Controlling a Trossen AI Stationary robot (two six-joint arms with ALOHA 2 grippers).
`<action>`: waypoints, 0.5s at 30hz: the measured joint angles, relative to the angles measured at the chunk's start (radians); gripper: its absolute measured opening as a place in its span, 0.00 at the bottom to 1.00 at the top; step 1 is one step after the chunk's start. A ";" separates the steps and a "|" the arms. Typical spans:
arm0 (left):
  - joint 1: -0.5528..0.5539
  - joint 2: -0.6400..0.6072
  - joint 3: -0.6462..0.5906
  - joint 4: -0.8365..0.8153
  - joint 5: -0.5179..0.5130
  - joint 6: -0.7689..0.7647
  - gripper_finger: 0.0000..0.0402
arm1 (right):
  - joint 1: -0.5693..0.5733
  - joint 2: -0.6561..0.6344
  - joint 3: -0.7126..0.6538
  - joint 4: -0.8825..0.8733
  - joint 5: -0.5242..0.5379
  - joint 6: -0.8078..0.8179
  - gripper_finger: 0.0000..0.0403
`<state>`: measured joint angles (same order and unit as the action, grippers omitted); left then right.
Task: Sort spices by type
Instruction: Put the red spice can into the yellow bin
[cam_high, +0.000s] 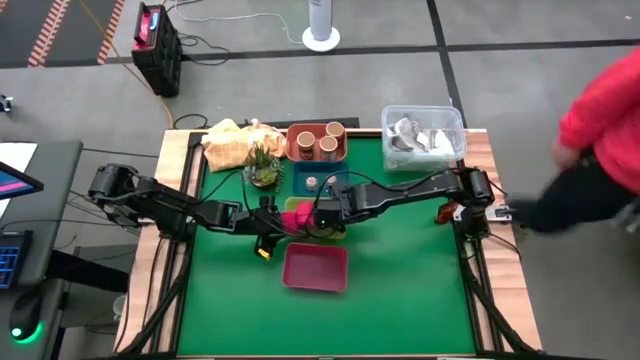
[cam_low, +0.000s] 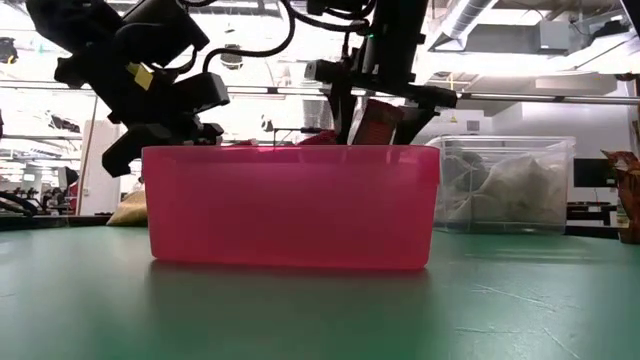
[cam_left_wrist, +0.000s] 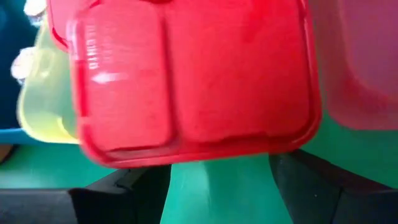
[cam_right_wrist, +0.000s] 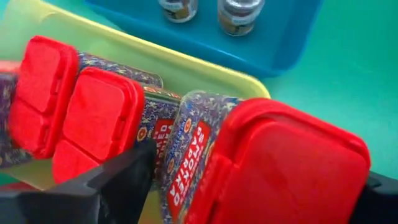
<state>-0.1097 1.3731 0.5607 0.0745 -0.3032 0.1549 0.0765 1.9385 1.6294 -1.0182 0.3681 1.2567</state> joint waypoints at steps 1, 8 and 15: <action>0.000 0.000 0.003 -0.002 0.008 0.000 0.64 | 0.000 0.000 0.000 -0.009 0.003 0.004 0.94; 0.000 -0.001 0.003 -0.031 0.043 -0.009 0.64 | -0.013 0.000 0.001 -0.016 -0.009 -0.009 0.90; 0.000 -0.010 0.004 -0.038 0.026 0.019 0.64 | -0.048 -0.001 0.002 -0.019 -0.072 -0.079 0.85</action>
<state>-0.1097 1.3633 0.5648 0.0369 -0.2777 0.1735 0.0280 1.9377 1.6314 -1.0371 0.2962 1.1777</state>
